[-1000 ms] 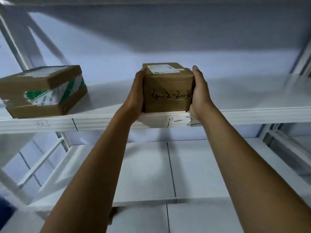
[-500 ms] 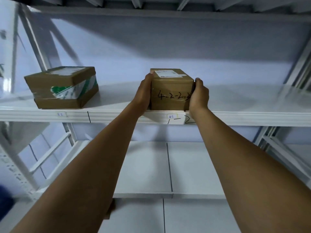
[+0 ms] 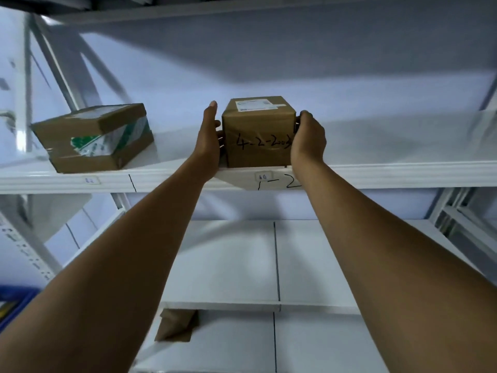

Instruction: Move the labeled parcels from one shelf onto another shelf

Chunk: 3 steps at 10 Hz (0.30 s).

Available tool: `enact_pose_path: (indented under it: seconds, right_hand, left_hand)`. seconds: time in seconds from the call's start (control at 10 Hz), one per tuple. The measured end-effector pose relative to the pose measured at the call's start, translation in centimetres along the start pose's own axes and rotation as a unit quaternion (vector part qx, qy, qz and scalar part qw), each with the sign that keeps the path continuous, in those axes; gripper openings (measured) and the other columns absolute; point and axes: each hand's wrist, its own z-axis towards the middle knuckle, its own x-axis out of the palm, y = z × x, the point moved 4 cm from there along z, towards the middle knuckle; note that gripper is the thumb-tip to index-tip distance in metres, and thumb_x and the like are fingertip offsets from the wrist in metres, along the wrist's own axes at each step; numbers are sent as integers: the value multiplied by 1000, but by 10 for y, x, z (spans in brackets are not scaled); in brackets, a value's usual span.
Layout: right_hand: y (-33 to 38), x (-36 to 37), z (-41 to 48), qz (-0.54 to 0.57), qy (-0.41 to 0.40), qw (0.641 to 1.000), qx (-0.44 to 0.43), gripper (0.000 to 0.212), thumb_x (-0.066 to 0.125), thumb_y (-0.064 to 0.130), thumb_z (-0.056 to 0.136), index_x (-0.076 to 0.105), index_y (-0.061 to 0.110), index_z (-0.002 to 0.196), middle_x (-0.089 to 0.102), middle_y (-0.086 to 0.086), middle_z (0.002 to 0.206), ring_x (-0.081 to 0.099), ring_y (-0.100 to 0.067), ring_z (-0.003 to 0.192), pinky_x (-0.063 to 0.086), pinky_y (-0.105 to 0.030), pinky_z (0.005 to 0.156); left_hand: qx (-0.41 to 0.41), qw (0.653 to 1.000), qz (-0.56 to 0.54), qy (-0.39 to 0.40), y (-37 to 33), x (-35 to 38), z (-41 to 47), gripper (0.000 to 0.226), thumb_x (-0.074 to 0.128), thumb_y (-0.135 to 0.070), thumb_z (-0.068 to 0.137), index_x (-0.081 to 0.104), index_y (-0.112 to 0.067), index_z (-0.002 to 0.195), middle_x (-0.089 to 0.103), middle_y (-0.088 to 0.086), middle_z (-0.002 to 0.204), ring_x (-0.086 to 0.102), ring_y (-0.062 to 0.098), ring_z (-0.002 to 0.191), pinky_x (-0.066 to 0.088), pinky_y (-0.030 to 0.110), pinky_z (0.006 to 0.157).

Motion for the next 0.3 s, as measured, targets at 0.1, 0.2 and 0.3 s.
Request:
enact_pose_path:
  seconds: [0.1,0.2,0.3]
  right_hand:
    - [6,-9,-11,-74,7,997,-14,38,32,14,107,36,19,70,42,1,78,37,-22,79,35,-11,60]
    - [8,-23,-31,-105,2,994,-21,36,32,22,109,61,2,108,62,-11,100,56,-36,103,40,-17,73]
    - [7,-44,-54,-227,19,974,-12,48,29,29,109,57,-3,132,62,-24,135,55,-41,128,44,-40,98]
  left_hand:
    - [32,998,53,-12,-6,5,-19,66,37,-67,107,66,-18,139,78,5,112,77,24,105,66,38,78]
    - [39,988,146,-22,-6,-4,-39,74,23,-66,110,53,-17,157,64,13,148,59,32,139,48,48,117]
    - [27,970,241,-30,-9,-22,-73,78,17,-64,111,45,-12,162,47,17,167,46,36,151,32,46,123]
